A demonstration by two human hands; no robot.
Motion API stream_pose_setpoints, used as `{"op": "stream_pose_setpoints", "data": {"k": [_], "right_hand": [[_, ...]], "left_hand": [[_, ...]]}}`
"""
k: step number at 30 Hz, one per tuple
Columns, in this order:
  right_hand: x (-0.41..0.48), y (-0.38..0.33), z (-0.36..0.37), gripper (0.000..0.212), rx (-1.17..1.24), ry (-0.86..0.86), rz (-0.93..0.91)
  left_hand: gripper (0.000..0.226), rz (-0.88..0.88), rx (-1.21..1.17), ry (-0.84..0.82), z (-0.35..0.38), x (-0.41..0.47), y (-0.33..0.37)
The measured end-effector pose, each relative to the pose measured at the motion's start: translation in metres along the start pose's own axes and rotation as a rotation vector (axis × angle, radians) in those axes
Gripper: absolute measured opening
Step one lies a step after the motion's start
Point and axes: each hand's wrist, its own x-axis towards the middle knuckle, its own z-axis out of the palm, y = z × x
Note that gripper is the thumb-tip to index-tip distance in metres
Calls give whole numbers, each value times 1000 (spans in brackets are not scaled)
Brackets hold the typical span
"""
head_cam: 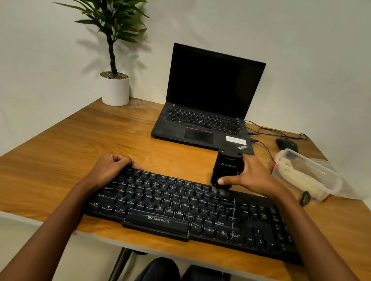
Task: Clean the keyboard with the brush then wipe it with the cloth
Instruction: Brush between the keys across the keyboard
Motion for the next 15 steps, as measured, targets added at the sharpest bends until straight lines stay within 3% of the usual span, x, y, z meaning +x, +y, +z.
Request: {"op": "stream_pose_setpoints", "data": {"k": [6,12,15], "right_hand": [[-6,3,-4,61,99,-69,25],[-1,1,14,55,40,30,-3],[-7,1,9,53,122,-56,-1]], "left_hand": [[28,13,14,-5,1,0,1],[28,-2,-15,-6,-1,1,-2],[29,4,-5,-3,0,1,-2]]}}
